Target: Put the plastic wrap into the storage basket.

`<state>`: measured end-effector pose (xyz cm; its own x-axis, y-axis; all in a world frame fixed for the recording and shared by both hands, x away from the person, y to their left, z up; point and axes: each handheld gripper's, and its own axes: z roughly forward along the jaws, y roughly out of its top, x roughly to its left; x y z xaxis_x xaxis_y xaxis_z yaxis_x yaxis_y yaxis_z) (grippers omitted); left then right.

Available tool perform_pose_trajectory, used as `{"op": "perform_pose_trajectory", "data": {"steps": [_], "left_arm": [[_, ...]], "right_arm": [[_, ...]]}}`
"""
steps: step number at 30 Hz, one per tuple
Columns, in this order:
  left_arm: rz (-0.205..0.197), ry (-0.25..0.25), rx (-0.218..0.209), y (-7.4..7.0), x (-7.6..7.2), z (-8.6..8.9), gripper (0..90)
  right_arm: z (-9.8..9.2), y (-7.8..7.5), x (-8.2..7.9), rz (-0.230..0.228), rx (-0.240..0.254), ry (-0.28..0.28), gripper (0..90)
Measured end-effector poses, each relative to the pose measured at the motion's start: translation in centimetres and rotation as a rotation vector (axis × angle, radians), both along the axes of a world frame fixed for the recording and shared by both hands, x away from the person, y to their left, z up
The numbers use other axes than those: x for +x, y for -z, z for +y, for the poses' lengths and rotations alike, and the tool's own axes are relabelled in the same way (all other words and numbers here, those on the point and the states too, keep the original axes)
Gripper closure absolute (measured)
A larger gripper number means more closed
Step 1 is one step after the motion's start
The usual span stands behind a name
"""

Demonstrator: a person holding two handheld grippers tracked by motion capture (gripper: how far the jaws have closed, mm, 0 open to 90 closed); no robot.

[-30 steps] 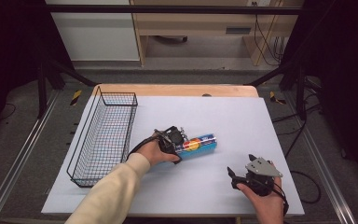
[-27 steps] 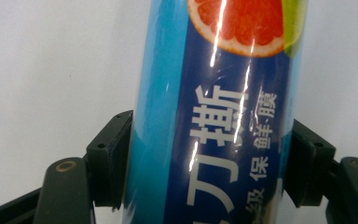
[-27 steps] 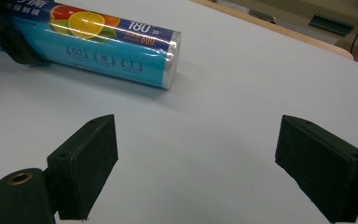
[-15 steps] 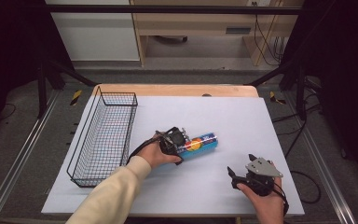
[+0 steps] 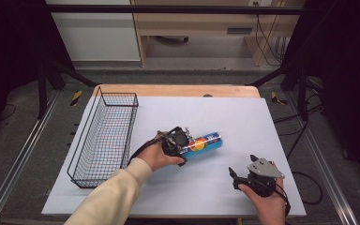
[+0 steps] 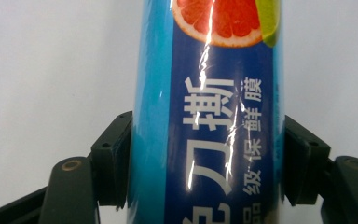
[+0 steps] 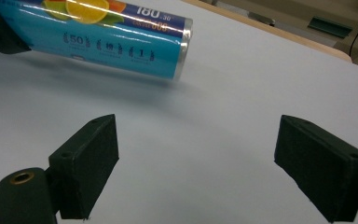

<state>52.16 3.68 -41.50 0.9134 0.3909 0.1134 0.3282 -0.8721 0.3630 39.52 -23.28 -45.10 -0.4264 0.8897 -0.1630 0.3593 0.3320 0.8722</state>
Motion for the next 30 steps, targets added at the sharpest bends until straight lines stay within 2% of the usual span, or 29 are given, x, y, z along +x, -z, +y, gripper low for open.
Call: {"op": "perform_pose_trajectory", "data": {"steps": [9, 14, 21, 25, 30], "left_arm": [[-0.046, 0.009, -0.021, -3.2, -1.6, -0.2, 31.5], [-0.051, 0.004, -0.030, -4.3, -2.2, 0.1, 31.5], [-0.071, 0.005, -0.020, -6.4, -3.3, 0.8, 31.6], [-0.087, 0.024, -0.005, -7.8, -4.1, 1.4, 31.6], [-0.085, 0.025, -0.008, -8.8, -5.0, 2.4, 31.6]], "right_arm": [[0.0, 0.0, 0.0, 0.003, 0.006, 0.002, 13.7], [-0.1, 0.0, 0.0, 0.003, 0.006, 0.001, 13.7], [-0.1, 0.0, 0.0, 0.002, 0.011, 0.003, 13.8], [-0.2, 0.0, 0.0, 0.001, 0.008, 0.007, 13.8], [-0.2, 0.0, 0.0, 0.003, 0.008, 0.007, 13.8]]}}
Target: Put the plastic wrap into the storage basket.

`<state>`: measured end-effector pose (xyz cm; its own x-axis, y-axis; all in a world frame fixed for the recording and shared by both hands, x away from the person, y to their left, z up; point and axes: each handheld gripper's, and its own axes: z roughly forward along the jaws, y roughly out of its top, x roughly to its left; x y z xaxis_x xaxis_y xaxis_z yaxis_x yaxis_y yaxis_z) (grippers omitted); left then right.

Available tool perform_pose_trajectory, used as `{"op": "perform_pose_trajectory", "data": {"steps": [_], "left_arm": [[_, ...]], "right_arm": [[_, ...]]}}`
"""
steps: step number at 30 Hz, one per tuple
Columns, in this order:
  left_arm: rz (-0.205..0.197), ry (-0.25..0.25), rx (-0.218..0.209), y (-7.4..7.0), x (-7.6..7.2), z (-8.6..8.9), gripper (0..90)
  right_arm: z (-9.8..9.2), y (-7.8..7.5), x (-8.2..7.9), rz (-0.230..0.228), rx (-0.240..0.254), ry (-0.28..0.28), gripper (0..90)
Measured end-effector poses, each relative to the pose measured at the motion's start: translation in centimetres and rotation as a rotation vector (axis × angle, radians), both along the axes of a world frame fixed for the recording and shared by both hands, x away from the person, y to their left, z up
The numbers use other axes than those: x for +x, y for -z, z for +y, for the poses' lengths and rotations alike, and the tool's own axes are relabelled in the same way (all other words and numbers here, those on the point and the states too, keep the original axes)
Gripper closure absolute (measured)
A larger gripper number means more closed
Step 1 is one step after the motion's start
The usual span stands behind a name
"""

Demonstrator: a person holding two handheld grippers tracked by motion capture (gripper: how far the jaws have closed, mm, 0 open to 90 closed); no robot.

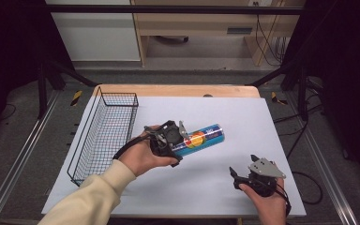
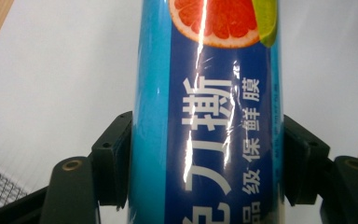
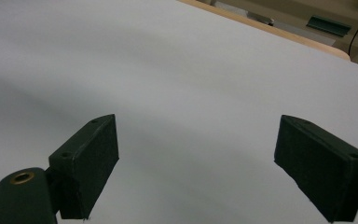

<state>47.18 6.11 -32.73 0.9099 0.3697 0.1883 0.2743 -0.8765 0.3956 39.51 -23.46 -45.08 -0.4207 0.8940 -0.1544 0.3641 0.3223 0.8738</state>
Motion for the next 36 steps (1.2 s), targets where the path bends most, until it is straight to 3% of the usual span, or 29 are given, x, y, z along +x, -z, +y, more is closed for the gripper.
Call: {"op": "perform_pose_trajectory", "data": {"steps": [25, 36], "left_arm": [[-0.023, -0.048, 0.046, -1.6, -1.2, 6.7, 31.8], [-0.025, -0.053, 0.076, -2.0, -1.8, 8.7, 31.8]], "right_arm": [[0.0, 0.0, 0.0, -0.002, -0.002, 0.004, 13.9], [0.1, 0.0, 0.0, 0.000, -0.005, 0.004, 13.9]]}}
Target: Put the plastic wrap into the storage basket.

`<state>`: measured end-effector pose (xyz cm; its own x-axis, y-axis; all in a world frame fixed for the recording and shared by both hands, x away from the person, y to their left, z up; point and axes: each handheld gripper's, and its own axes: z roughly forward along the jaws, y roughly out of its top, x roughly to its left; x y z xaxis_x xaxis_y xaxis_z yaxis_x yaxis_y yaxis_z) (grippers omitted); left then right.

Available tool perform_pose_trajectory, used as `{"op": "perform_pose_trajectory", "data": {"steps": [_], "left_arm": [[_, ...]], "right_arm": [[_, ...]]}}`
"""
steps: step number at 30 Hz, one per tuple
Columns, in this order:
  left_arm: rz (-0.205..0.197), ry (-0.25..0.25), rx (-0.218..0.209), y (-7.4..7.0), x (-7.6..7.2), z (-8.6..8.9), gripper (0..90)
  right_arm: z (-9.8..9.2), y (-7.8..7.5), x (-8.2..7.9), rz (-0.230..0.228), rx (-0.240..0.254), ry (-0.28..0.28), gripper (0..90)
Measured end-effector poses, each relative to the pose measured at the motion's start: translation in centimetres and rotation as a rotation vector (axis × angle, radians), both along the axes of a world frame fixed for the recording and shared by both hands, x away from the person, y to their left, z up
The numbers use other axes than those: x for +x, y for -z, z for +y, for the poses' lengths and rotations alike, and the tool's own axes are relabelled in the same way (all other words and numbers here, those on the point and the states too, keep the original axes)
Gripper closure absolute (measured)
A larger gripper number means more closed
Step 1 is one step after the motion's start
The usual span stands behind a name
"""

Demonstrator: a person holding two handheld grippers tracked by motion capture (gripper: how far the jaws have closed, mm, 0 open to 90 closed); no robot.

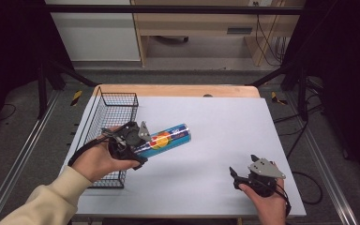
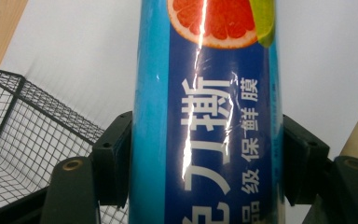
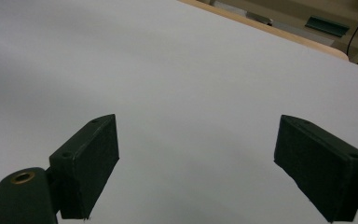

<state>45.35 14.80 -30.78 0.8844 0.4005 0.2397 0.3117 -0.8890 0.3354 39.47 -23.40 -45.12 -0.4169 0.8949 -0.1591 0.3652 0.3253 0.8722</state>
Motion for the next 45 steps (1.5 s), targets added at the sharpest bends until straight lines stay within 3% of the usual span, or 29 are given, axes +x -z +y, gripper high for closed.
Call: {"op": "perform_pose_trajectory", "data": {"steps": [14, 32, 40, 45], "left_arm": [[-0.003, -0.036, 0.006, -0.2, -0.4, 2.3, 31.8], [-0.021, -0.059, -0.016, -0.8, -0.6, 2.9, 31.8], [-0.039, -0.109, -0.038, -1.4, -0.4, 3.3, 31.9], [-0.045, -0.167, -0.044, -1.8, -0.6, 3.7, 31.8]], "right_arm": [[0.0, 0.0, 0.0, -0.001, 0.000, 0.001, 13.9], [0.1, -0.1, -0.1, -0.006, 0.000, 0.000, 14.0], [0.5, -0.2, -0.2, -0.018, -0.010, -0.023, 14.3], [0.6, -0.2, -0.2, -0.011, -0.004, -0.048, 14.0]]}}
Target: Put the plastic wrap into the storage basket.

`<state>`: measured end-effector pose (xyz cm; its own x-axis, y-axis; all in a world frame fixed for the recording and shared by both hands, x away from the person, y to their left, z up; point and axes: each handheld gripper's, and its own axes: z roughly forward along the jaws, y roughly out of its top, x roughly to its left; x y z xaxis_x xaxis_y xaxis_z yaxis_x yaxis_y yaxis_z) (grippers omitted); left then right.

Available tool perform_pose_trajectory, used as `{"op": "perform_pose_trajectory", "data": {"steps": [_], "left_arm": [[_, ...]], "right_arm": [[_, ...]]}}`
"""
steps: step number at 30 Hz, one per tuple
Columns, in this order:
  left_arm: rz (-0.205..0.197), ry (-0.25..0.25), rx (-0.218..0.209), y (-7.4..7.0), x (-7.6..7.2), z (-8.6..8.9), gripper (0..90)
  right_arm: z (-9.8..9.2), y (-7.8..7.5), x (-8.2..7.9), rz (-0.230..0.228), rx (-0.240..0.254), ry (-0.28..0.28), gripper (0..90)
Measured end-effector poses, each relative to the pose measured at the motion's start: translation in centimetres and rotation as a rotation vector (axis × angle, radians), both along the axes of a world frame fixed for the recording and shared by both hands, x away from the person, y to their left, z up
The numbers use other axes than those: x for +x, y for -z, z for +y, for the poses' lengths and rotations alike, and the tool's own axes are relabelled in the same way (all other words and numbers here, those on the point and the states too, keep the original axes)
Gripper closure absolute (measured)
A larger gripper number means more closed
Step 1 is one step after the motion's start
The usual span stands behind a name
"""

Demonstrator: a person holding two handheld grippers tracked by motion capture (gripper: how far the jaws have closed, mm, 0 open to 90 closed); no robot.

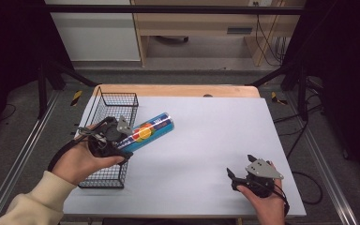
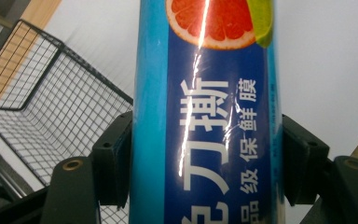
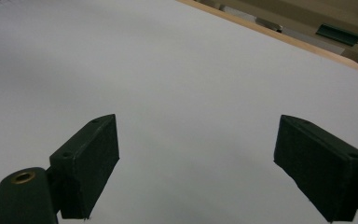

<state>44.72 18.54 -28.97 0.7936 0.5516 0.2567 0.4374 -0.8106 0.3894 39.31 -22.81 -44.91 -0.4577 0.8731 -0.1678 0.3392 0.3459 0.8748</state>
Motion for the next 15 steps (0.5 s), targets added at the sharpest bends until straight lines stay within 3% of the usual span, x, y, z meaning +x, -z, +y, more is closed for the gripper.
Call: {"op": "perform_pose_trajectory", "data": {"steps": [4, 15], "left_arm": [[0.010, -0.044, -0.011, -0.26, 0.01, 0.28, 31.9], [0.035, -0.177, 0.002, -0.47, 0.13, 0.61, 31.9]], "right_arm": [[-0.38, 0.02, 0.02, 0.008, 0.021, 0.003, 13.9], [-0.02, -0.08, -0.47, 0.007, 0.015, -0.002, 13.9]]}}
